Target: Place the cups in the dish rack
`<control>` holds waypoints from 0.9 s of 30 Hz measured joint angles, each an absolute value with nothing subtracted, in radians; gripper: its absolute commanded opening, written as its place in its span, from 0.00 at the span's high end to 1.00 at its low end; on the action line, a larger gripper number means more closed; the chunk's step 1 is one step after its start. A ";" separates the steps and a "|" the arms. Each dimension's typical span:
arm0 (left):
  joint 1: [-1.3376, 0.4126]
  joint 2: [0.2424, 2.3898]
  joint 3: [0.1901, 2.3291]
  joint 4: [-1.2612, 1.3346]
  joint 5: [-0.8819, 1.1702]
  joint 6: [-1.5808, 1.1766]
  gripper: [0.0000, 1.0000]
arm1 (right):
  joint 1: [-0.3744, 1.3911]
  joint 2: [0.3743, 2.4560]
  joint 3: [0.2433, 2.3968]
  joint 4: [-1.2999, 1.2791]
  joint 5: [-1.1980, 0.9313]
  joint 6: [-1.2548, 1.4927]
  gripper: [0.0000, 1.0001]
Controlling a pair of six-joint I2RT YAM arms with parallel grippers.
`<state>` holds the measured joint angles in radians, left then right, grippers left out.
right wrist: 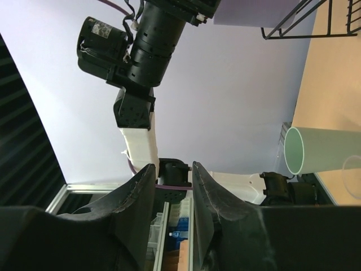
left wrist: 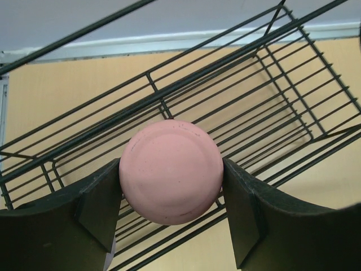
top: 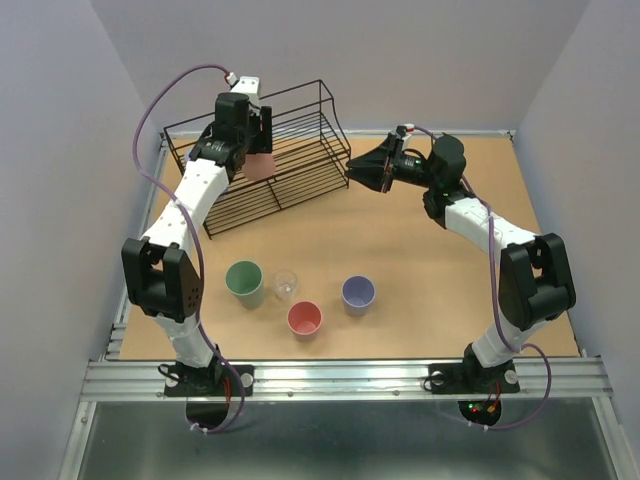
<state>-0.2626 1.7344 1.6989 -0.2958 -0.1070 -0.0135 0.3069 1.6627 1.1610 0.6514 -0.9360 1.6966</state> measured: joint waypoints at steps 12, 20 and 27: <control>-0.238 1.689 1.620 -0.252 -0.135 0.007 1.00 | 0.307 1.663 1.161 0.626 -0.940 1.679 0.64; -0.202 1.678 1.616 -0.272 -0.136 0.014 1.00 | 0.307 1.663 1.161 0.616 -0.940 1.673 0.64; -0.201 1.672 1.616 -0.284 -0.131 0.015 0.97 | 0.307 1.663 1.161 0.609 -0.940 1.668 0.64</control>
